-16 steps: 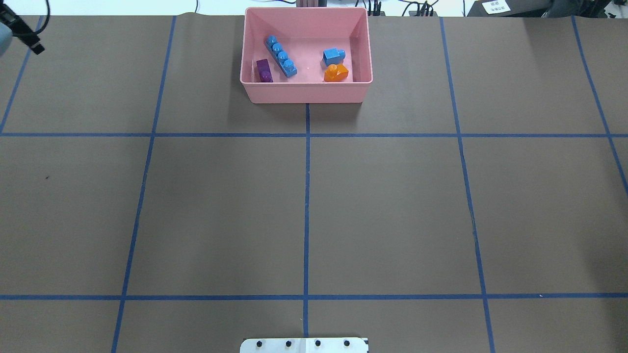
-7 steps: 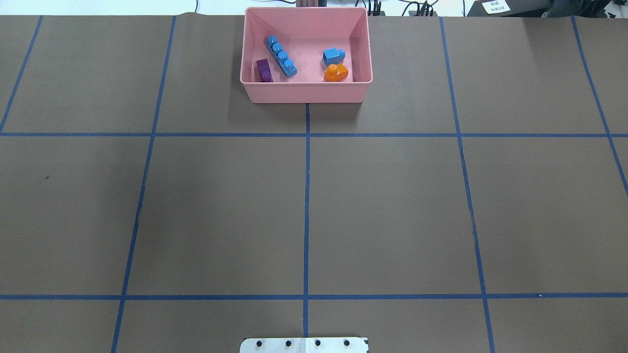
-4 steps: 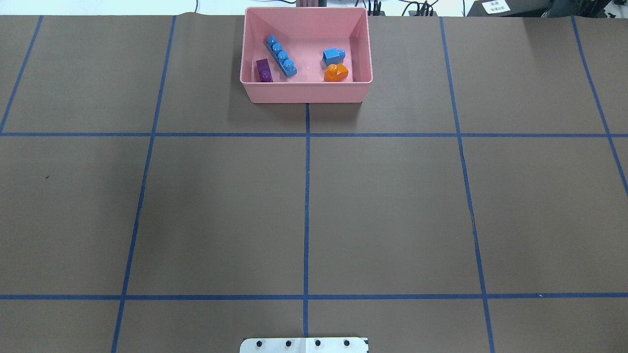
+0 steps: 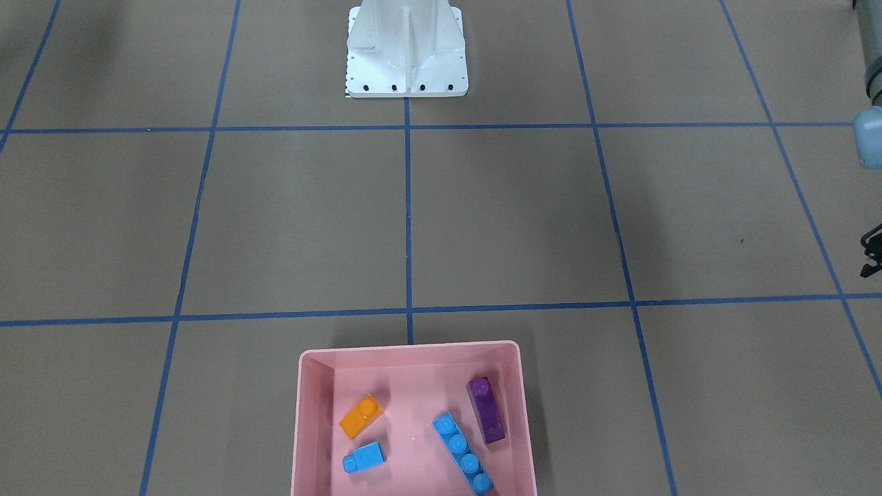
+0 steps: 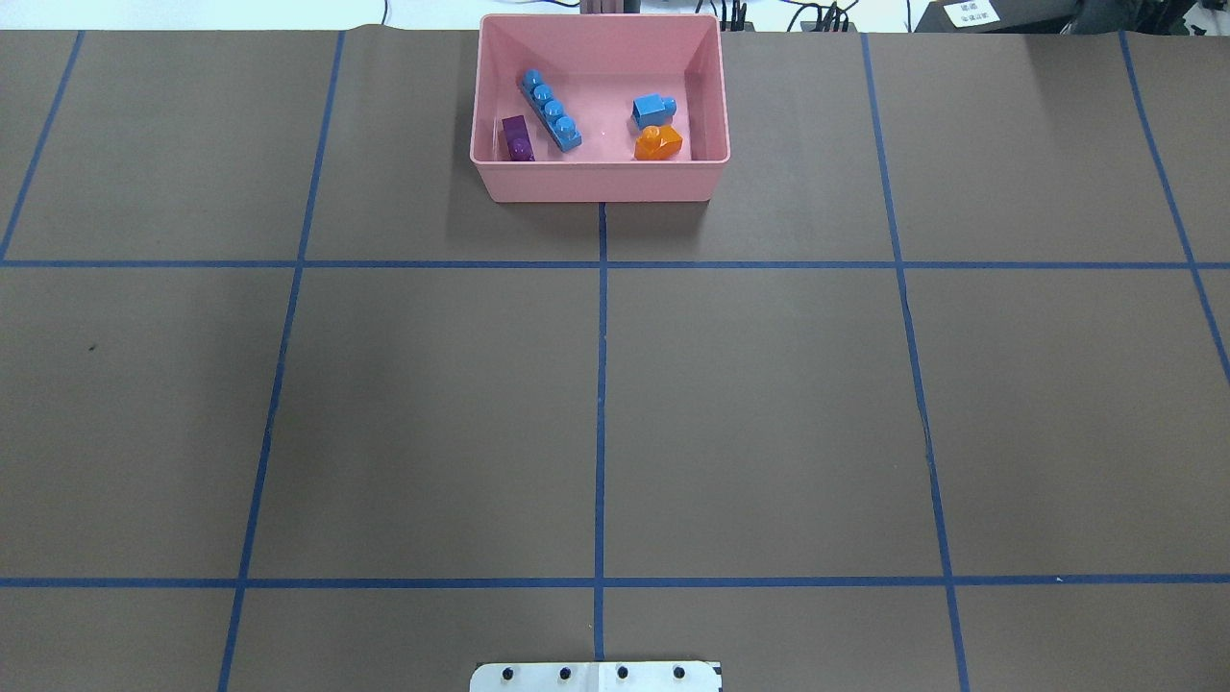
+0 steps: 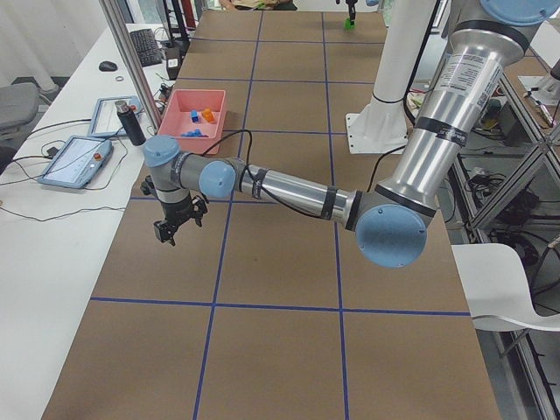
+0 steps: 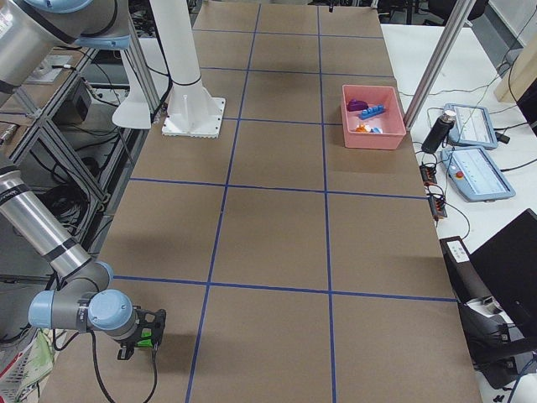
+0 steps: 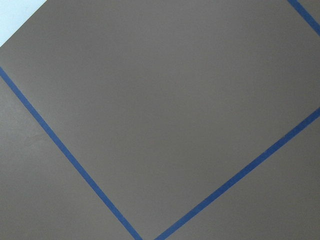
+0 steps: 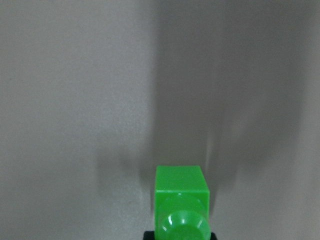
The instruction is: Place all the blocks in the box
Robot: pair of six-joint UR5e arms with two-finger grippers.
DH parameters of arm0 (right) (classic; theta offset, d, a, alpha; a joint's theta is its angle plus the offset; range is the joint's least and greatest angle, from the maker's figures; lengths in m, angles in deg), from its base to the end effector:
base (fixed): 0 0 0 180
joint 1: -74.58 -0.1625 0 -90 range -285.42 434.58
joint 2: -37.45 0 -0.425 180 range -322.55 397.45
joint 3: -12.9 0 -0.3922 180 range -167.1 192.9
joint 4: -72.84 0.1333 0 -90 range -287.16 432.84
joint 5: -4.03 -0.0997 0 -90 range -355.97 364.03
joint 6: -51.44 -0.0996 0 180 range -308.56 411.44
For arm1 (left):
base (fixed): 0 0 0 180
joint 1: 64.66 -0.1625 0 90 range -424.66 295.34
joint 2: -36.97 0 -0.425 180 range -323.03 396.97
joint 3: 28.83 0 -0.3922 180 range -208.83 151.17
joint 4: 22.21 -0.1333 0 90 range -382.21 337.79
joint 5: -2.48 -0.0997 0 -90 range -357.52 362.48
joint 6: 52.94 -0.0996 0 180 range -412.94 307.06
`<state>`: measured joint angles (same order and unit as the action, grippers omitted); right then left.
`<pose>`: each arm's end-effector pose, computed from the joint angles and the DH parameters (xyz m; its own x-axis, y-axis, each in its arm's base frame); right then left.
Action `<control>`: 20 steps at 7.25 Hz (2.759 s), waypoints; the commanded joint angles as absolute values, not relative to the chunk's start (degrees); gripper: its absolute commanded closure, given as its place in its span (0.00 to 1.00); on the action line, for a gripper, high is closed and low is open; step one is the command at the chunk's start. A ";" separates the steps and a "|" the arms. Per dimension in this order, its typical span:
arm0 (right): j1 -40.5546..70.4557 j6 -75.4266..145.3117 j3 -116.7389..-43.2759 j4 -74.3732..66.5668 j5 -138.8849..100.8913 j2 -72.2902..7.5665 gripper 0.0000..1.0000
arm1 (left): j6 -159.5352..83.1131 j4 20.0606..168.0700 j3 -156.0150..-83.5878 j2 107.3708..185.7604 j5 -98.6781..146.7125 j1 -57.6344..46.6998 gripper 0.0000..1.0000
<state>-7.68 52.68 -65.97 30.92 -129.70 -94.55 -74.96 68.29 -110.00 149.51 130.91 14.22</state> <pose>0.0579 -0.0522 0.8726 0.7211 -0.0584 0.6903 0.1498 0.9860 -0.0731 0.0572 -0.6611 0.5132 0.6152 0.6355 -0.4665 -0.4505 0.7690 0.4535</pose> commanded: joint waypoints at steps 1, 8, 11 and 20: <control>-7.68 53.37 -65.76 31.01 -128.44 -92.38 1.00 | -73.77 68.31 -110.04 149.65 131.07 14.17 0.00; -14.01 52.33 -70.57 7.64 -127.81 -61.85 1.00 | -68.33 68.84 -110.13 150.00 131.16 13.65 0.00; -9.56 42.98 -72.62 -11.78 -127.63 -41.97 1.00 | -61.50 69.89 -110.05 150.35 132.38 11.99 0.00; 15.60 -9.07 -31.45 -1.21 -116.91 13.24 1.00 | -49.87 73.50 -108.64 153.25 132.30 7.50 0.00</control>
